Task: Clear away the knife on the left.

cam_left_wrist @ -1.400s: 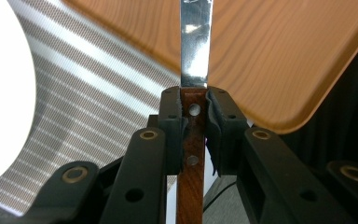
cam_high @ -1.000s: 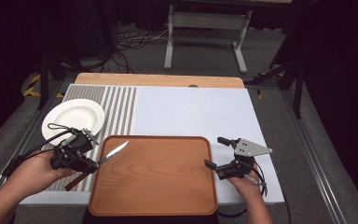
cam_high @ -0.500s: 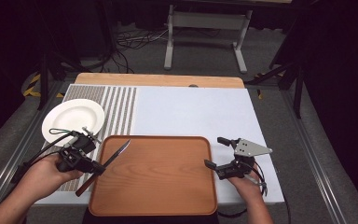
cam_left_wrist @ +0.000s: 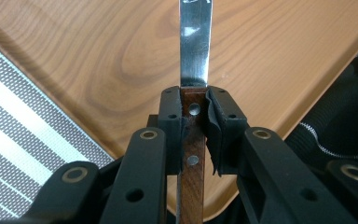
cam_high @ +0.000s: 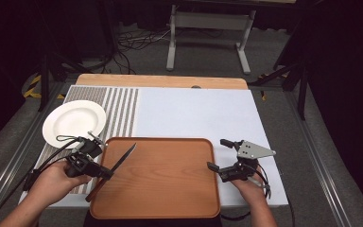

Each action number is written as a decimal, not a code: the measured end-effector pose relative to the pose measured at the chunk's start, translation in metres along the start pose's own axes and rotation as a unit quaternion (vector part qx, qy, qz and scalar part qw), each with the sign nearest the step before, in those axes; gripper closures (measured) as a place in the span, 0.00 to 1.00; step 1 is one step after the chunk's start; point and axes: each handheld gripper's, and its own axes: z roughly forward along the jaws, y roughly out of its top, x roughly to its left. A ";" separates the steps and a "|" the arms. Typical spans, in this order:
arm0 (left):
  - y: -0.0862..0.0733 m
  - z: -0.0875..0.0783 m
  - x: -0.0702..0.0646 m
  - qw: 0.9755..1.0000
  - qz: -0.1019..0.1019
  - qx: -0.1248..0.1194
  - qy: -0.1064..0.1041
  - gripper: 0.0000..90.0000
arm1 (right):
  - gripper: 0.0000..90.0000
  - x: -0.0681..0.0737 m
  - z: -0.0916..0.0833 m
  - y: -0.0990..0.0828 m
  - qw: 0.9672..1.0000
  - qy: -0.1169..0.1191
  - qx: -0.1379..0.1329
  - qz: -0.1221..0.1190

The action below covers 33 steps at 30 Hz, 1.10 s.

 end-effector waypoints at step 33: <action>0.010 0.041 0.000 0.999 -0.013 0.045 0.016 0.86 | 0.05 0.000 0.002 -0.001 1.000 0.002 0.005 -0.002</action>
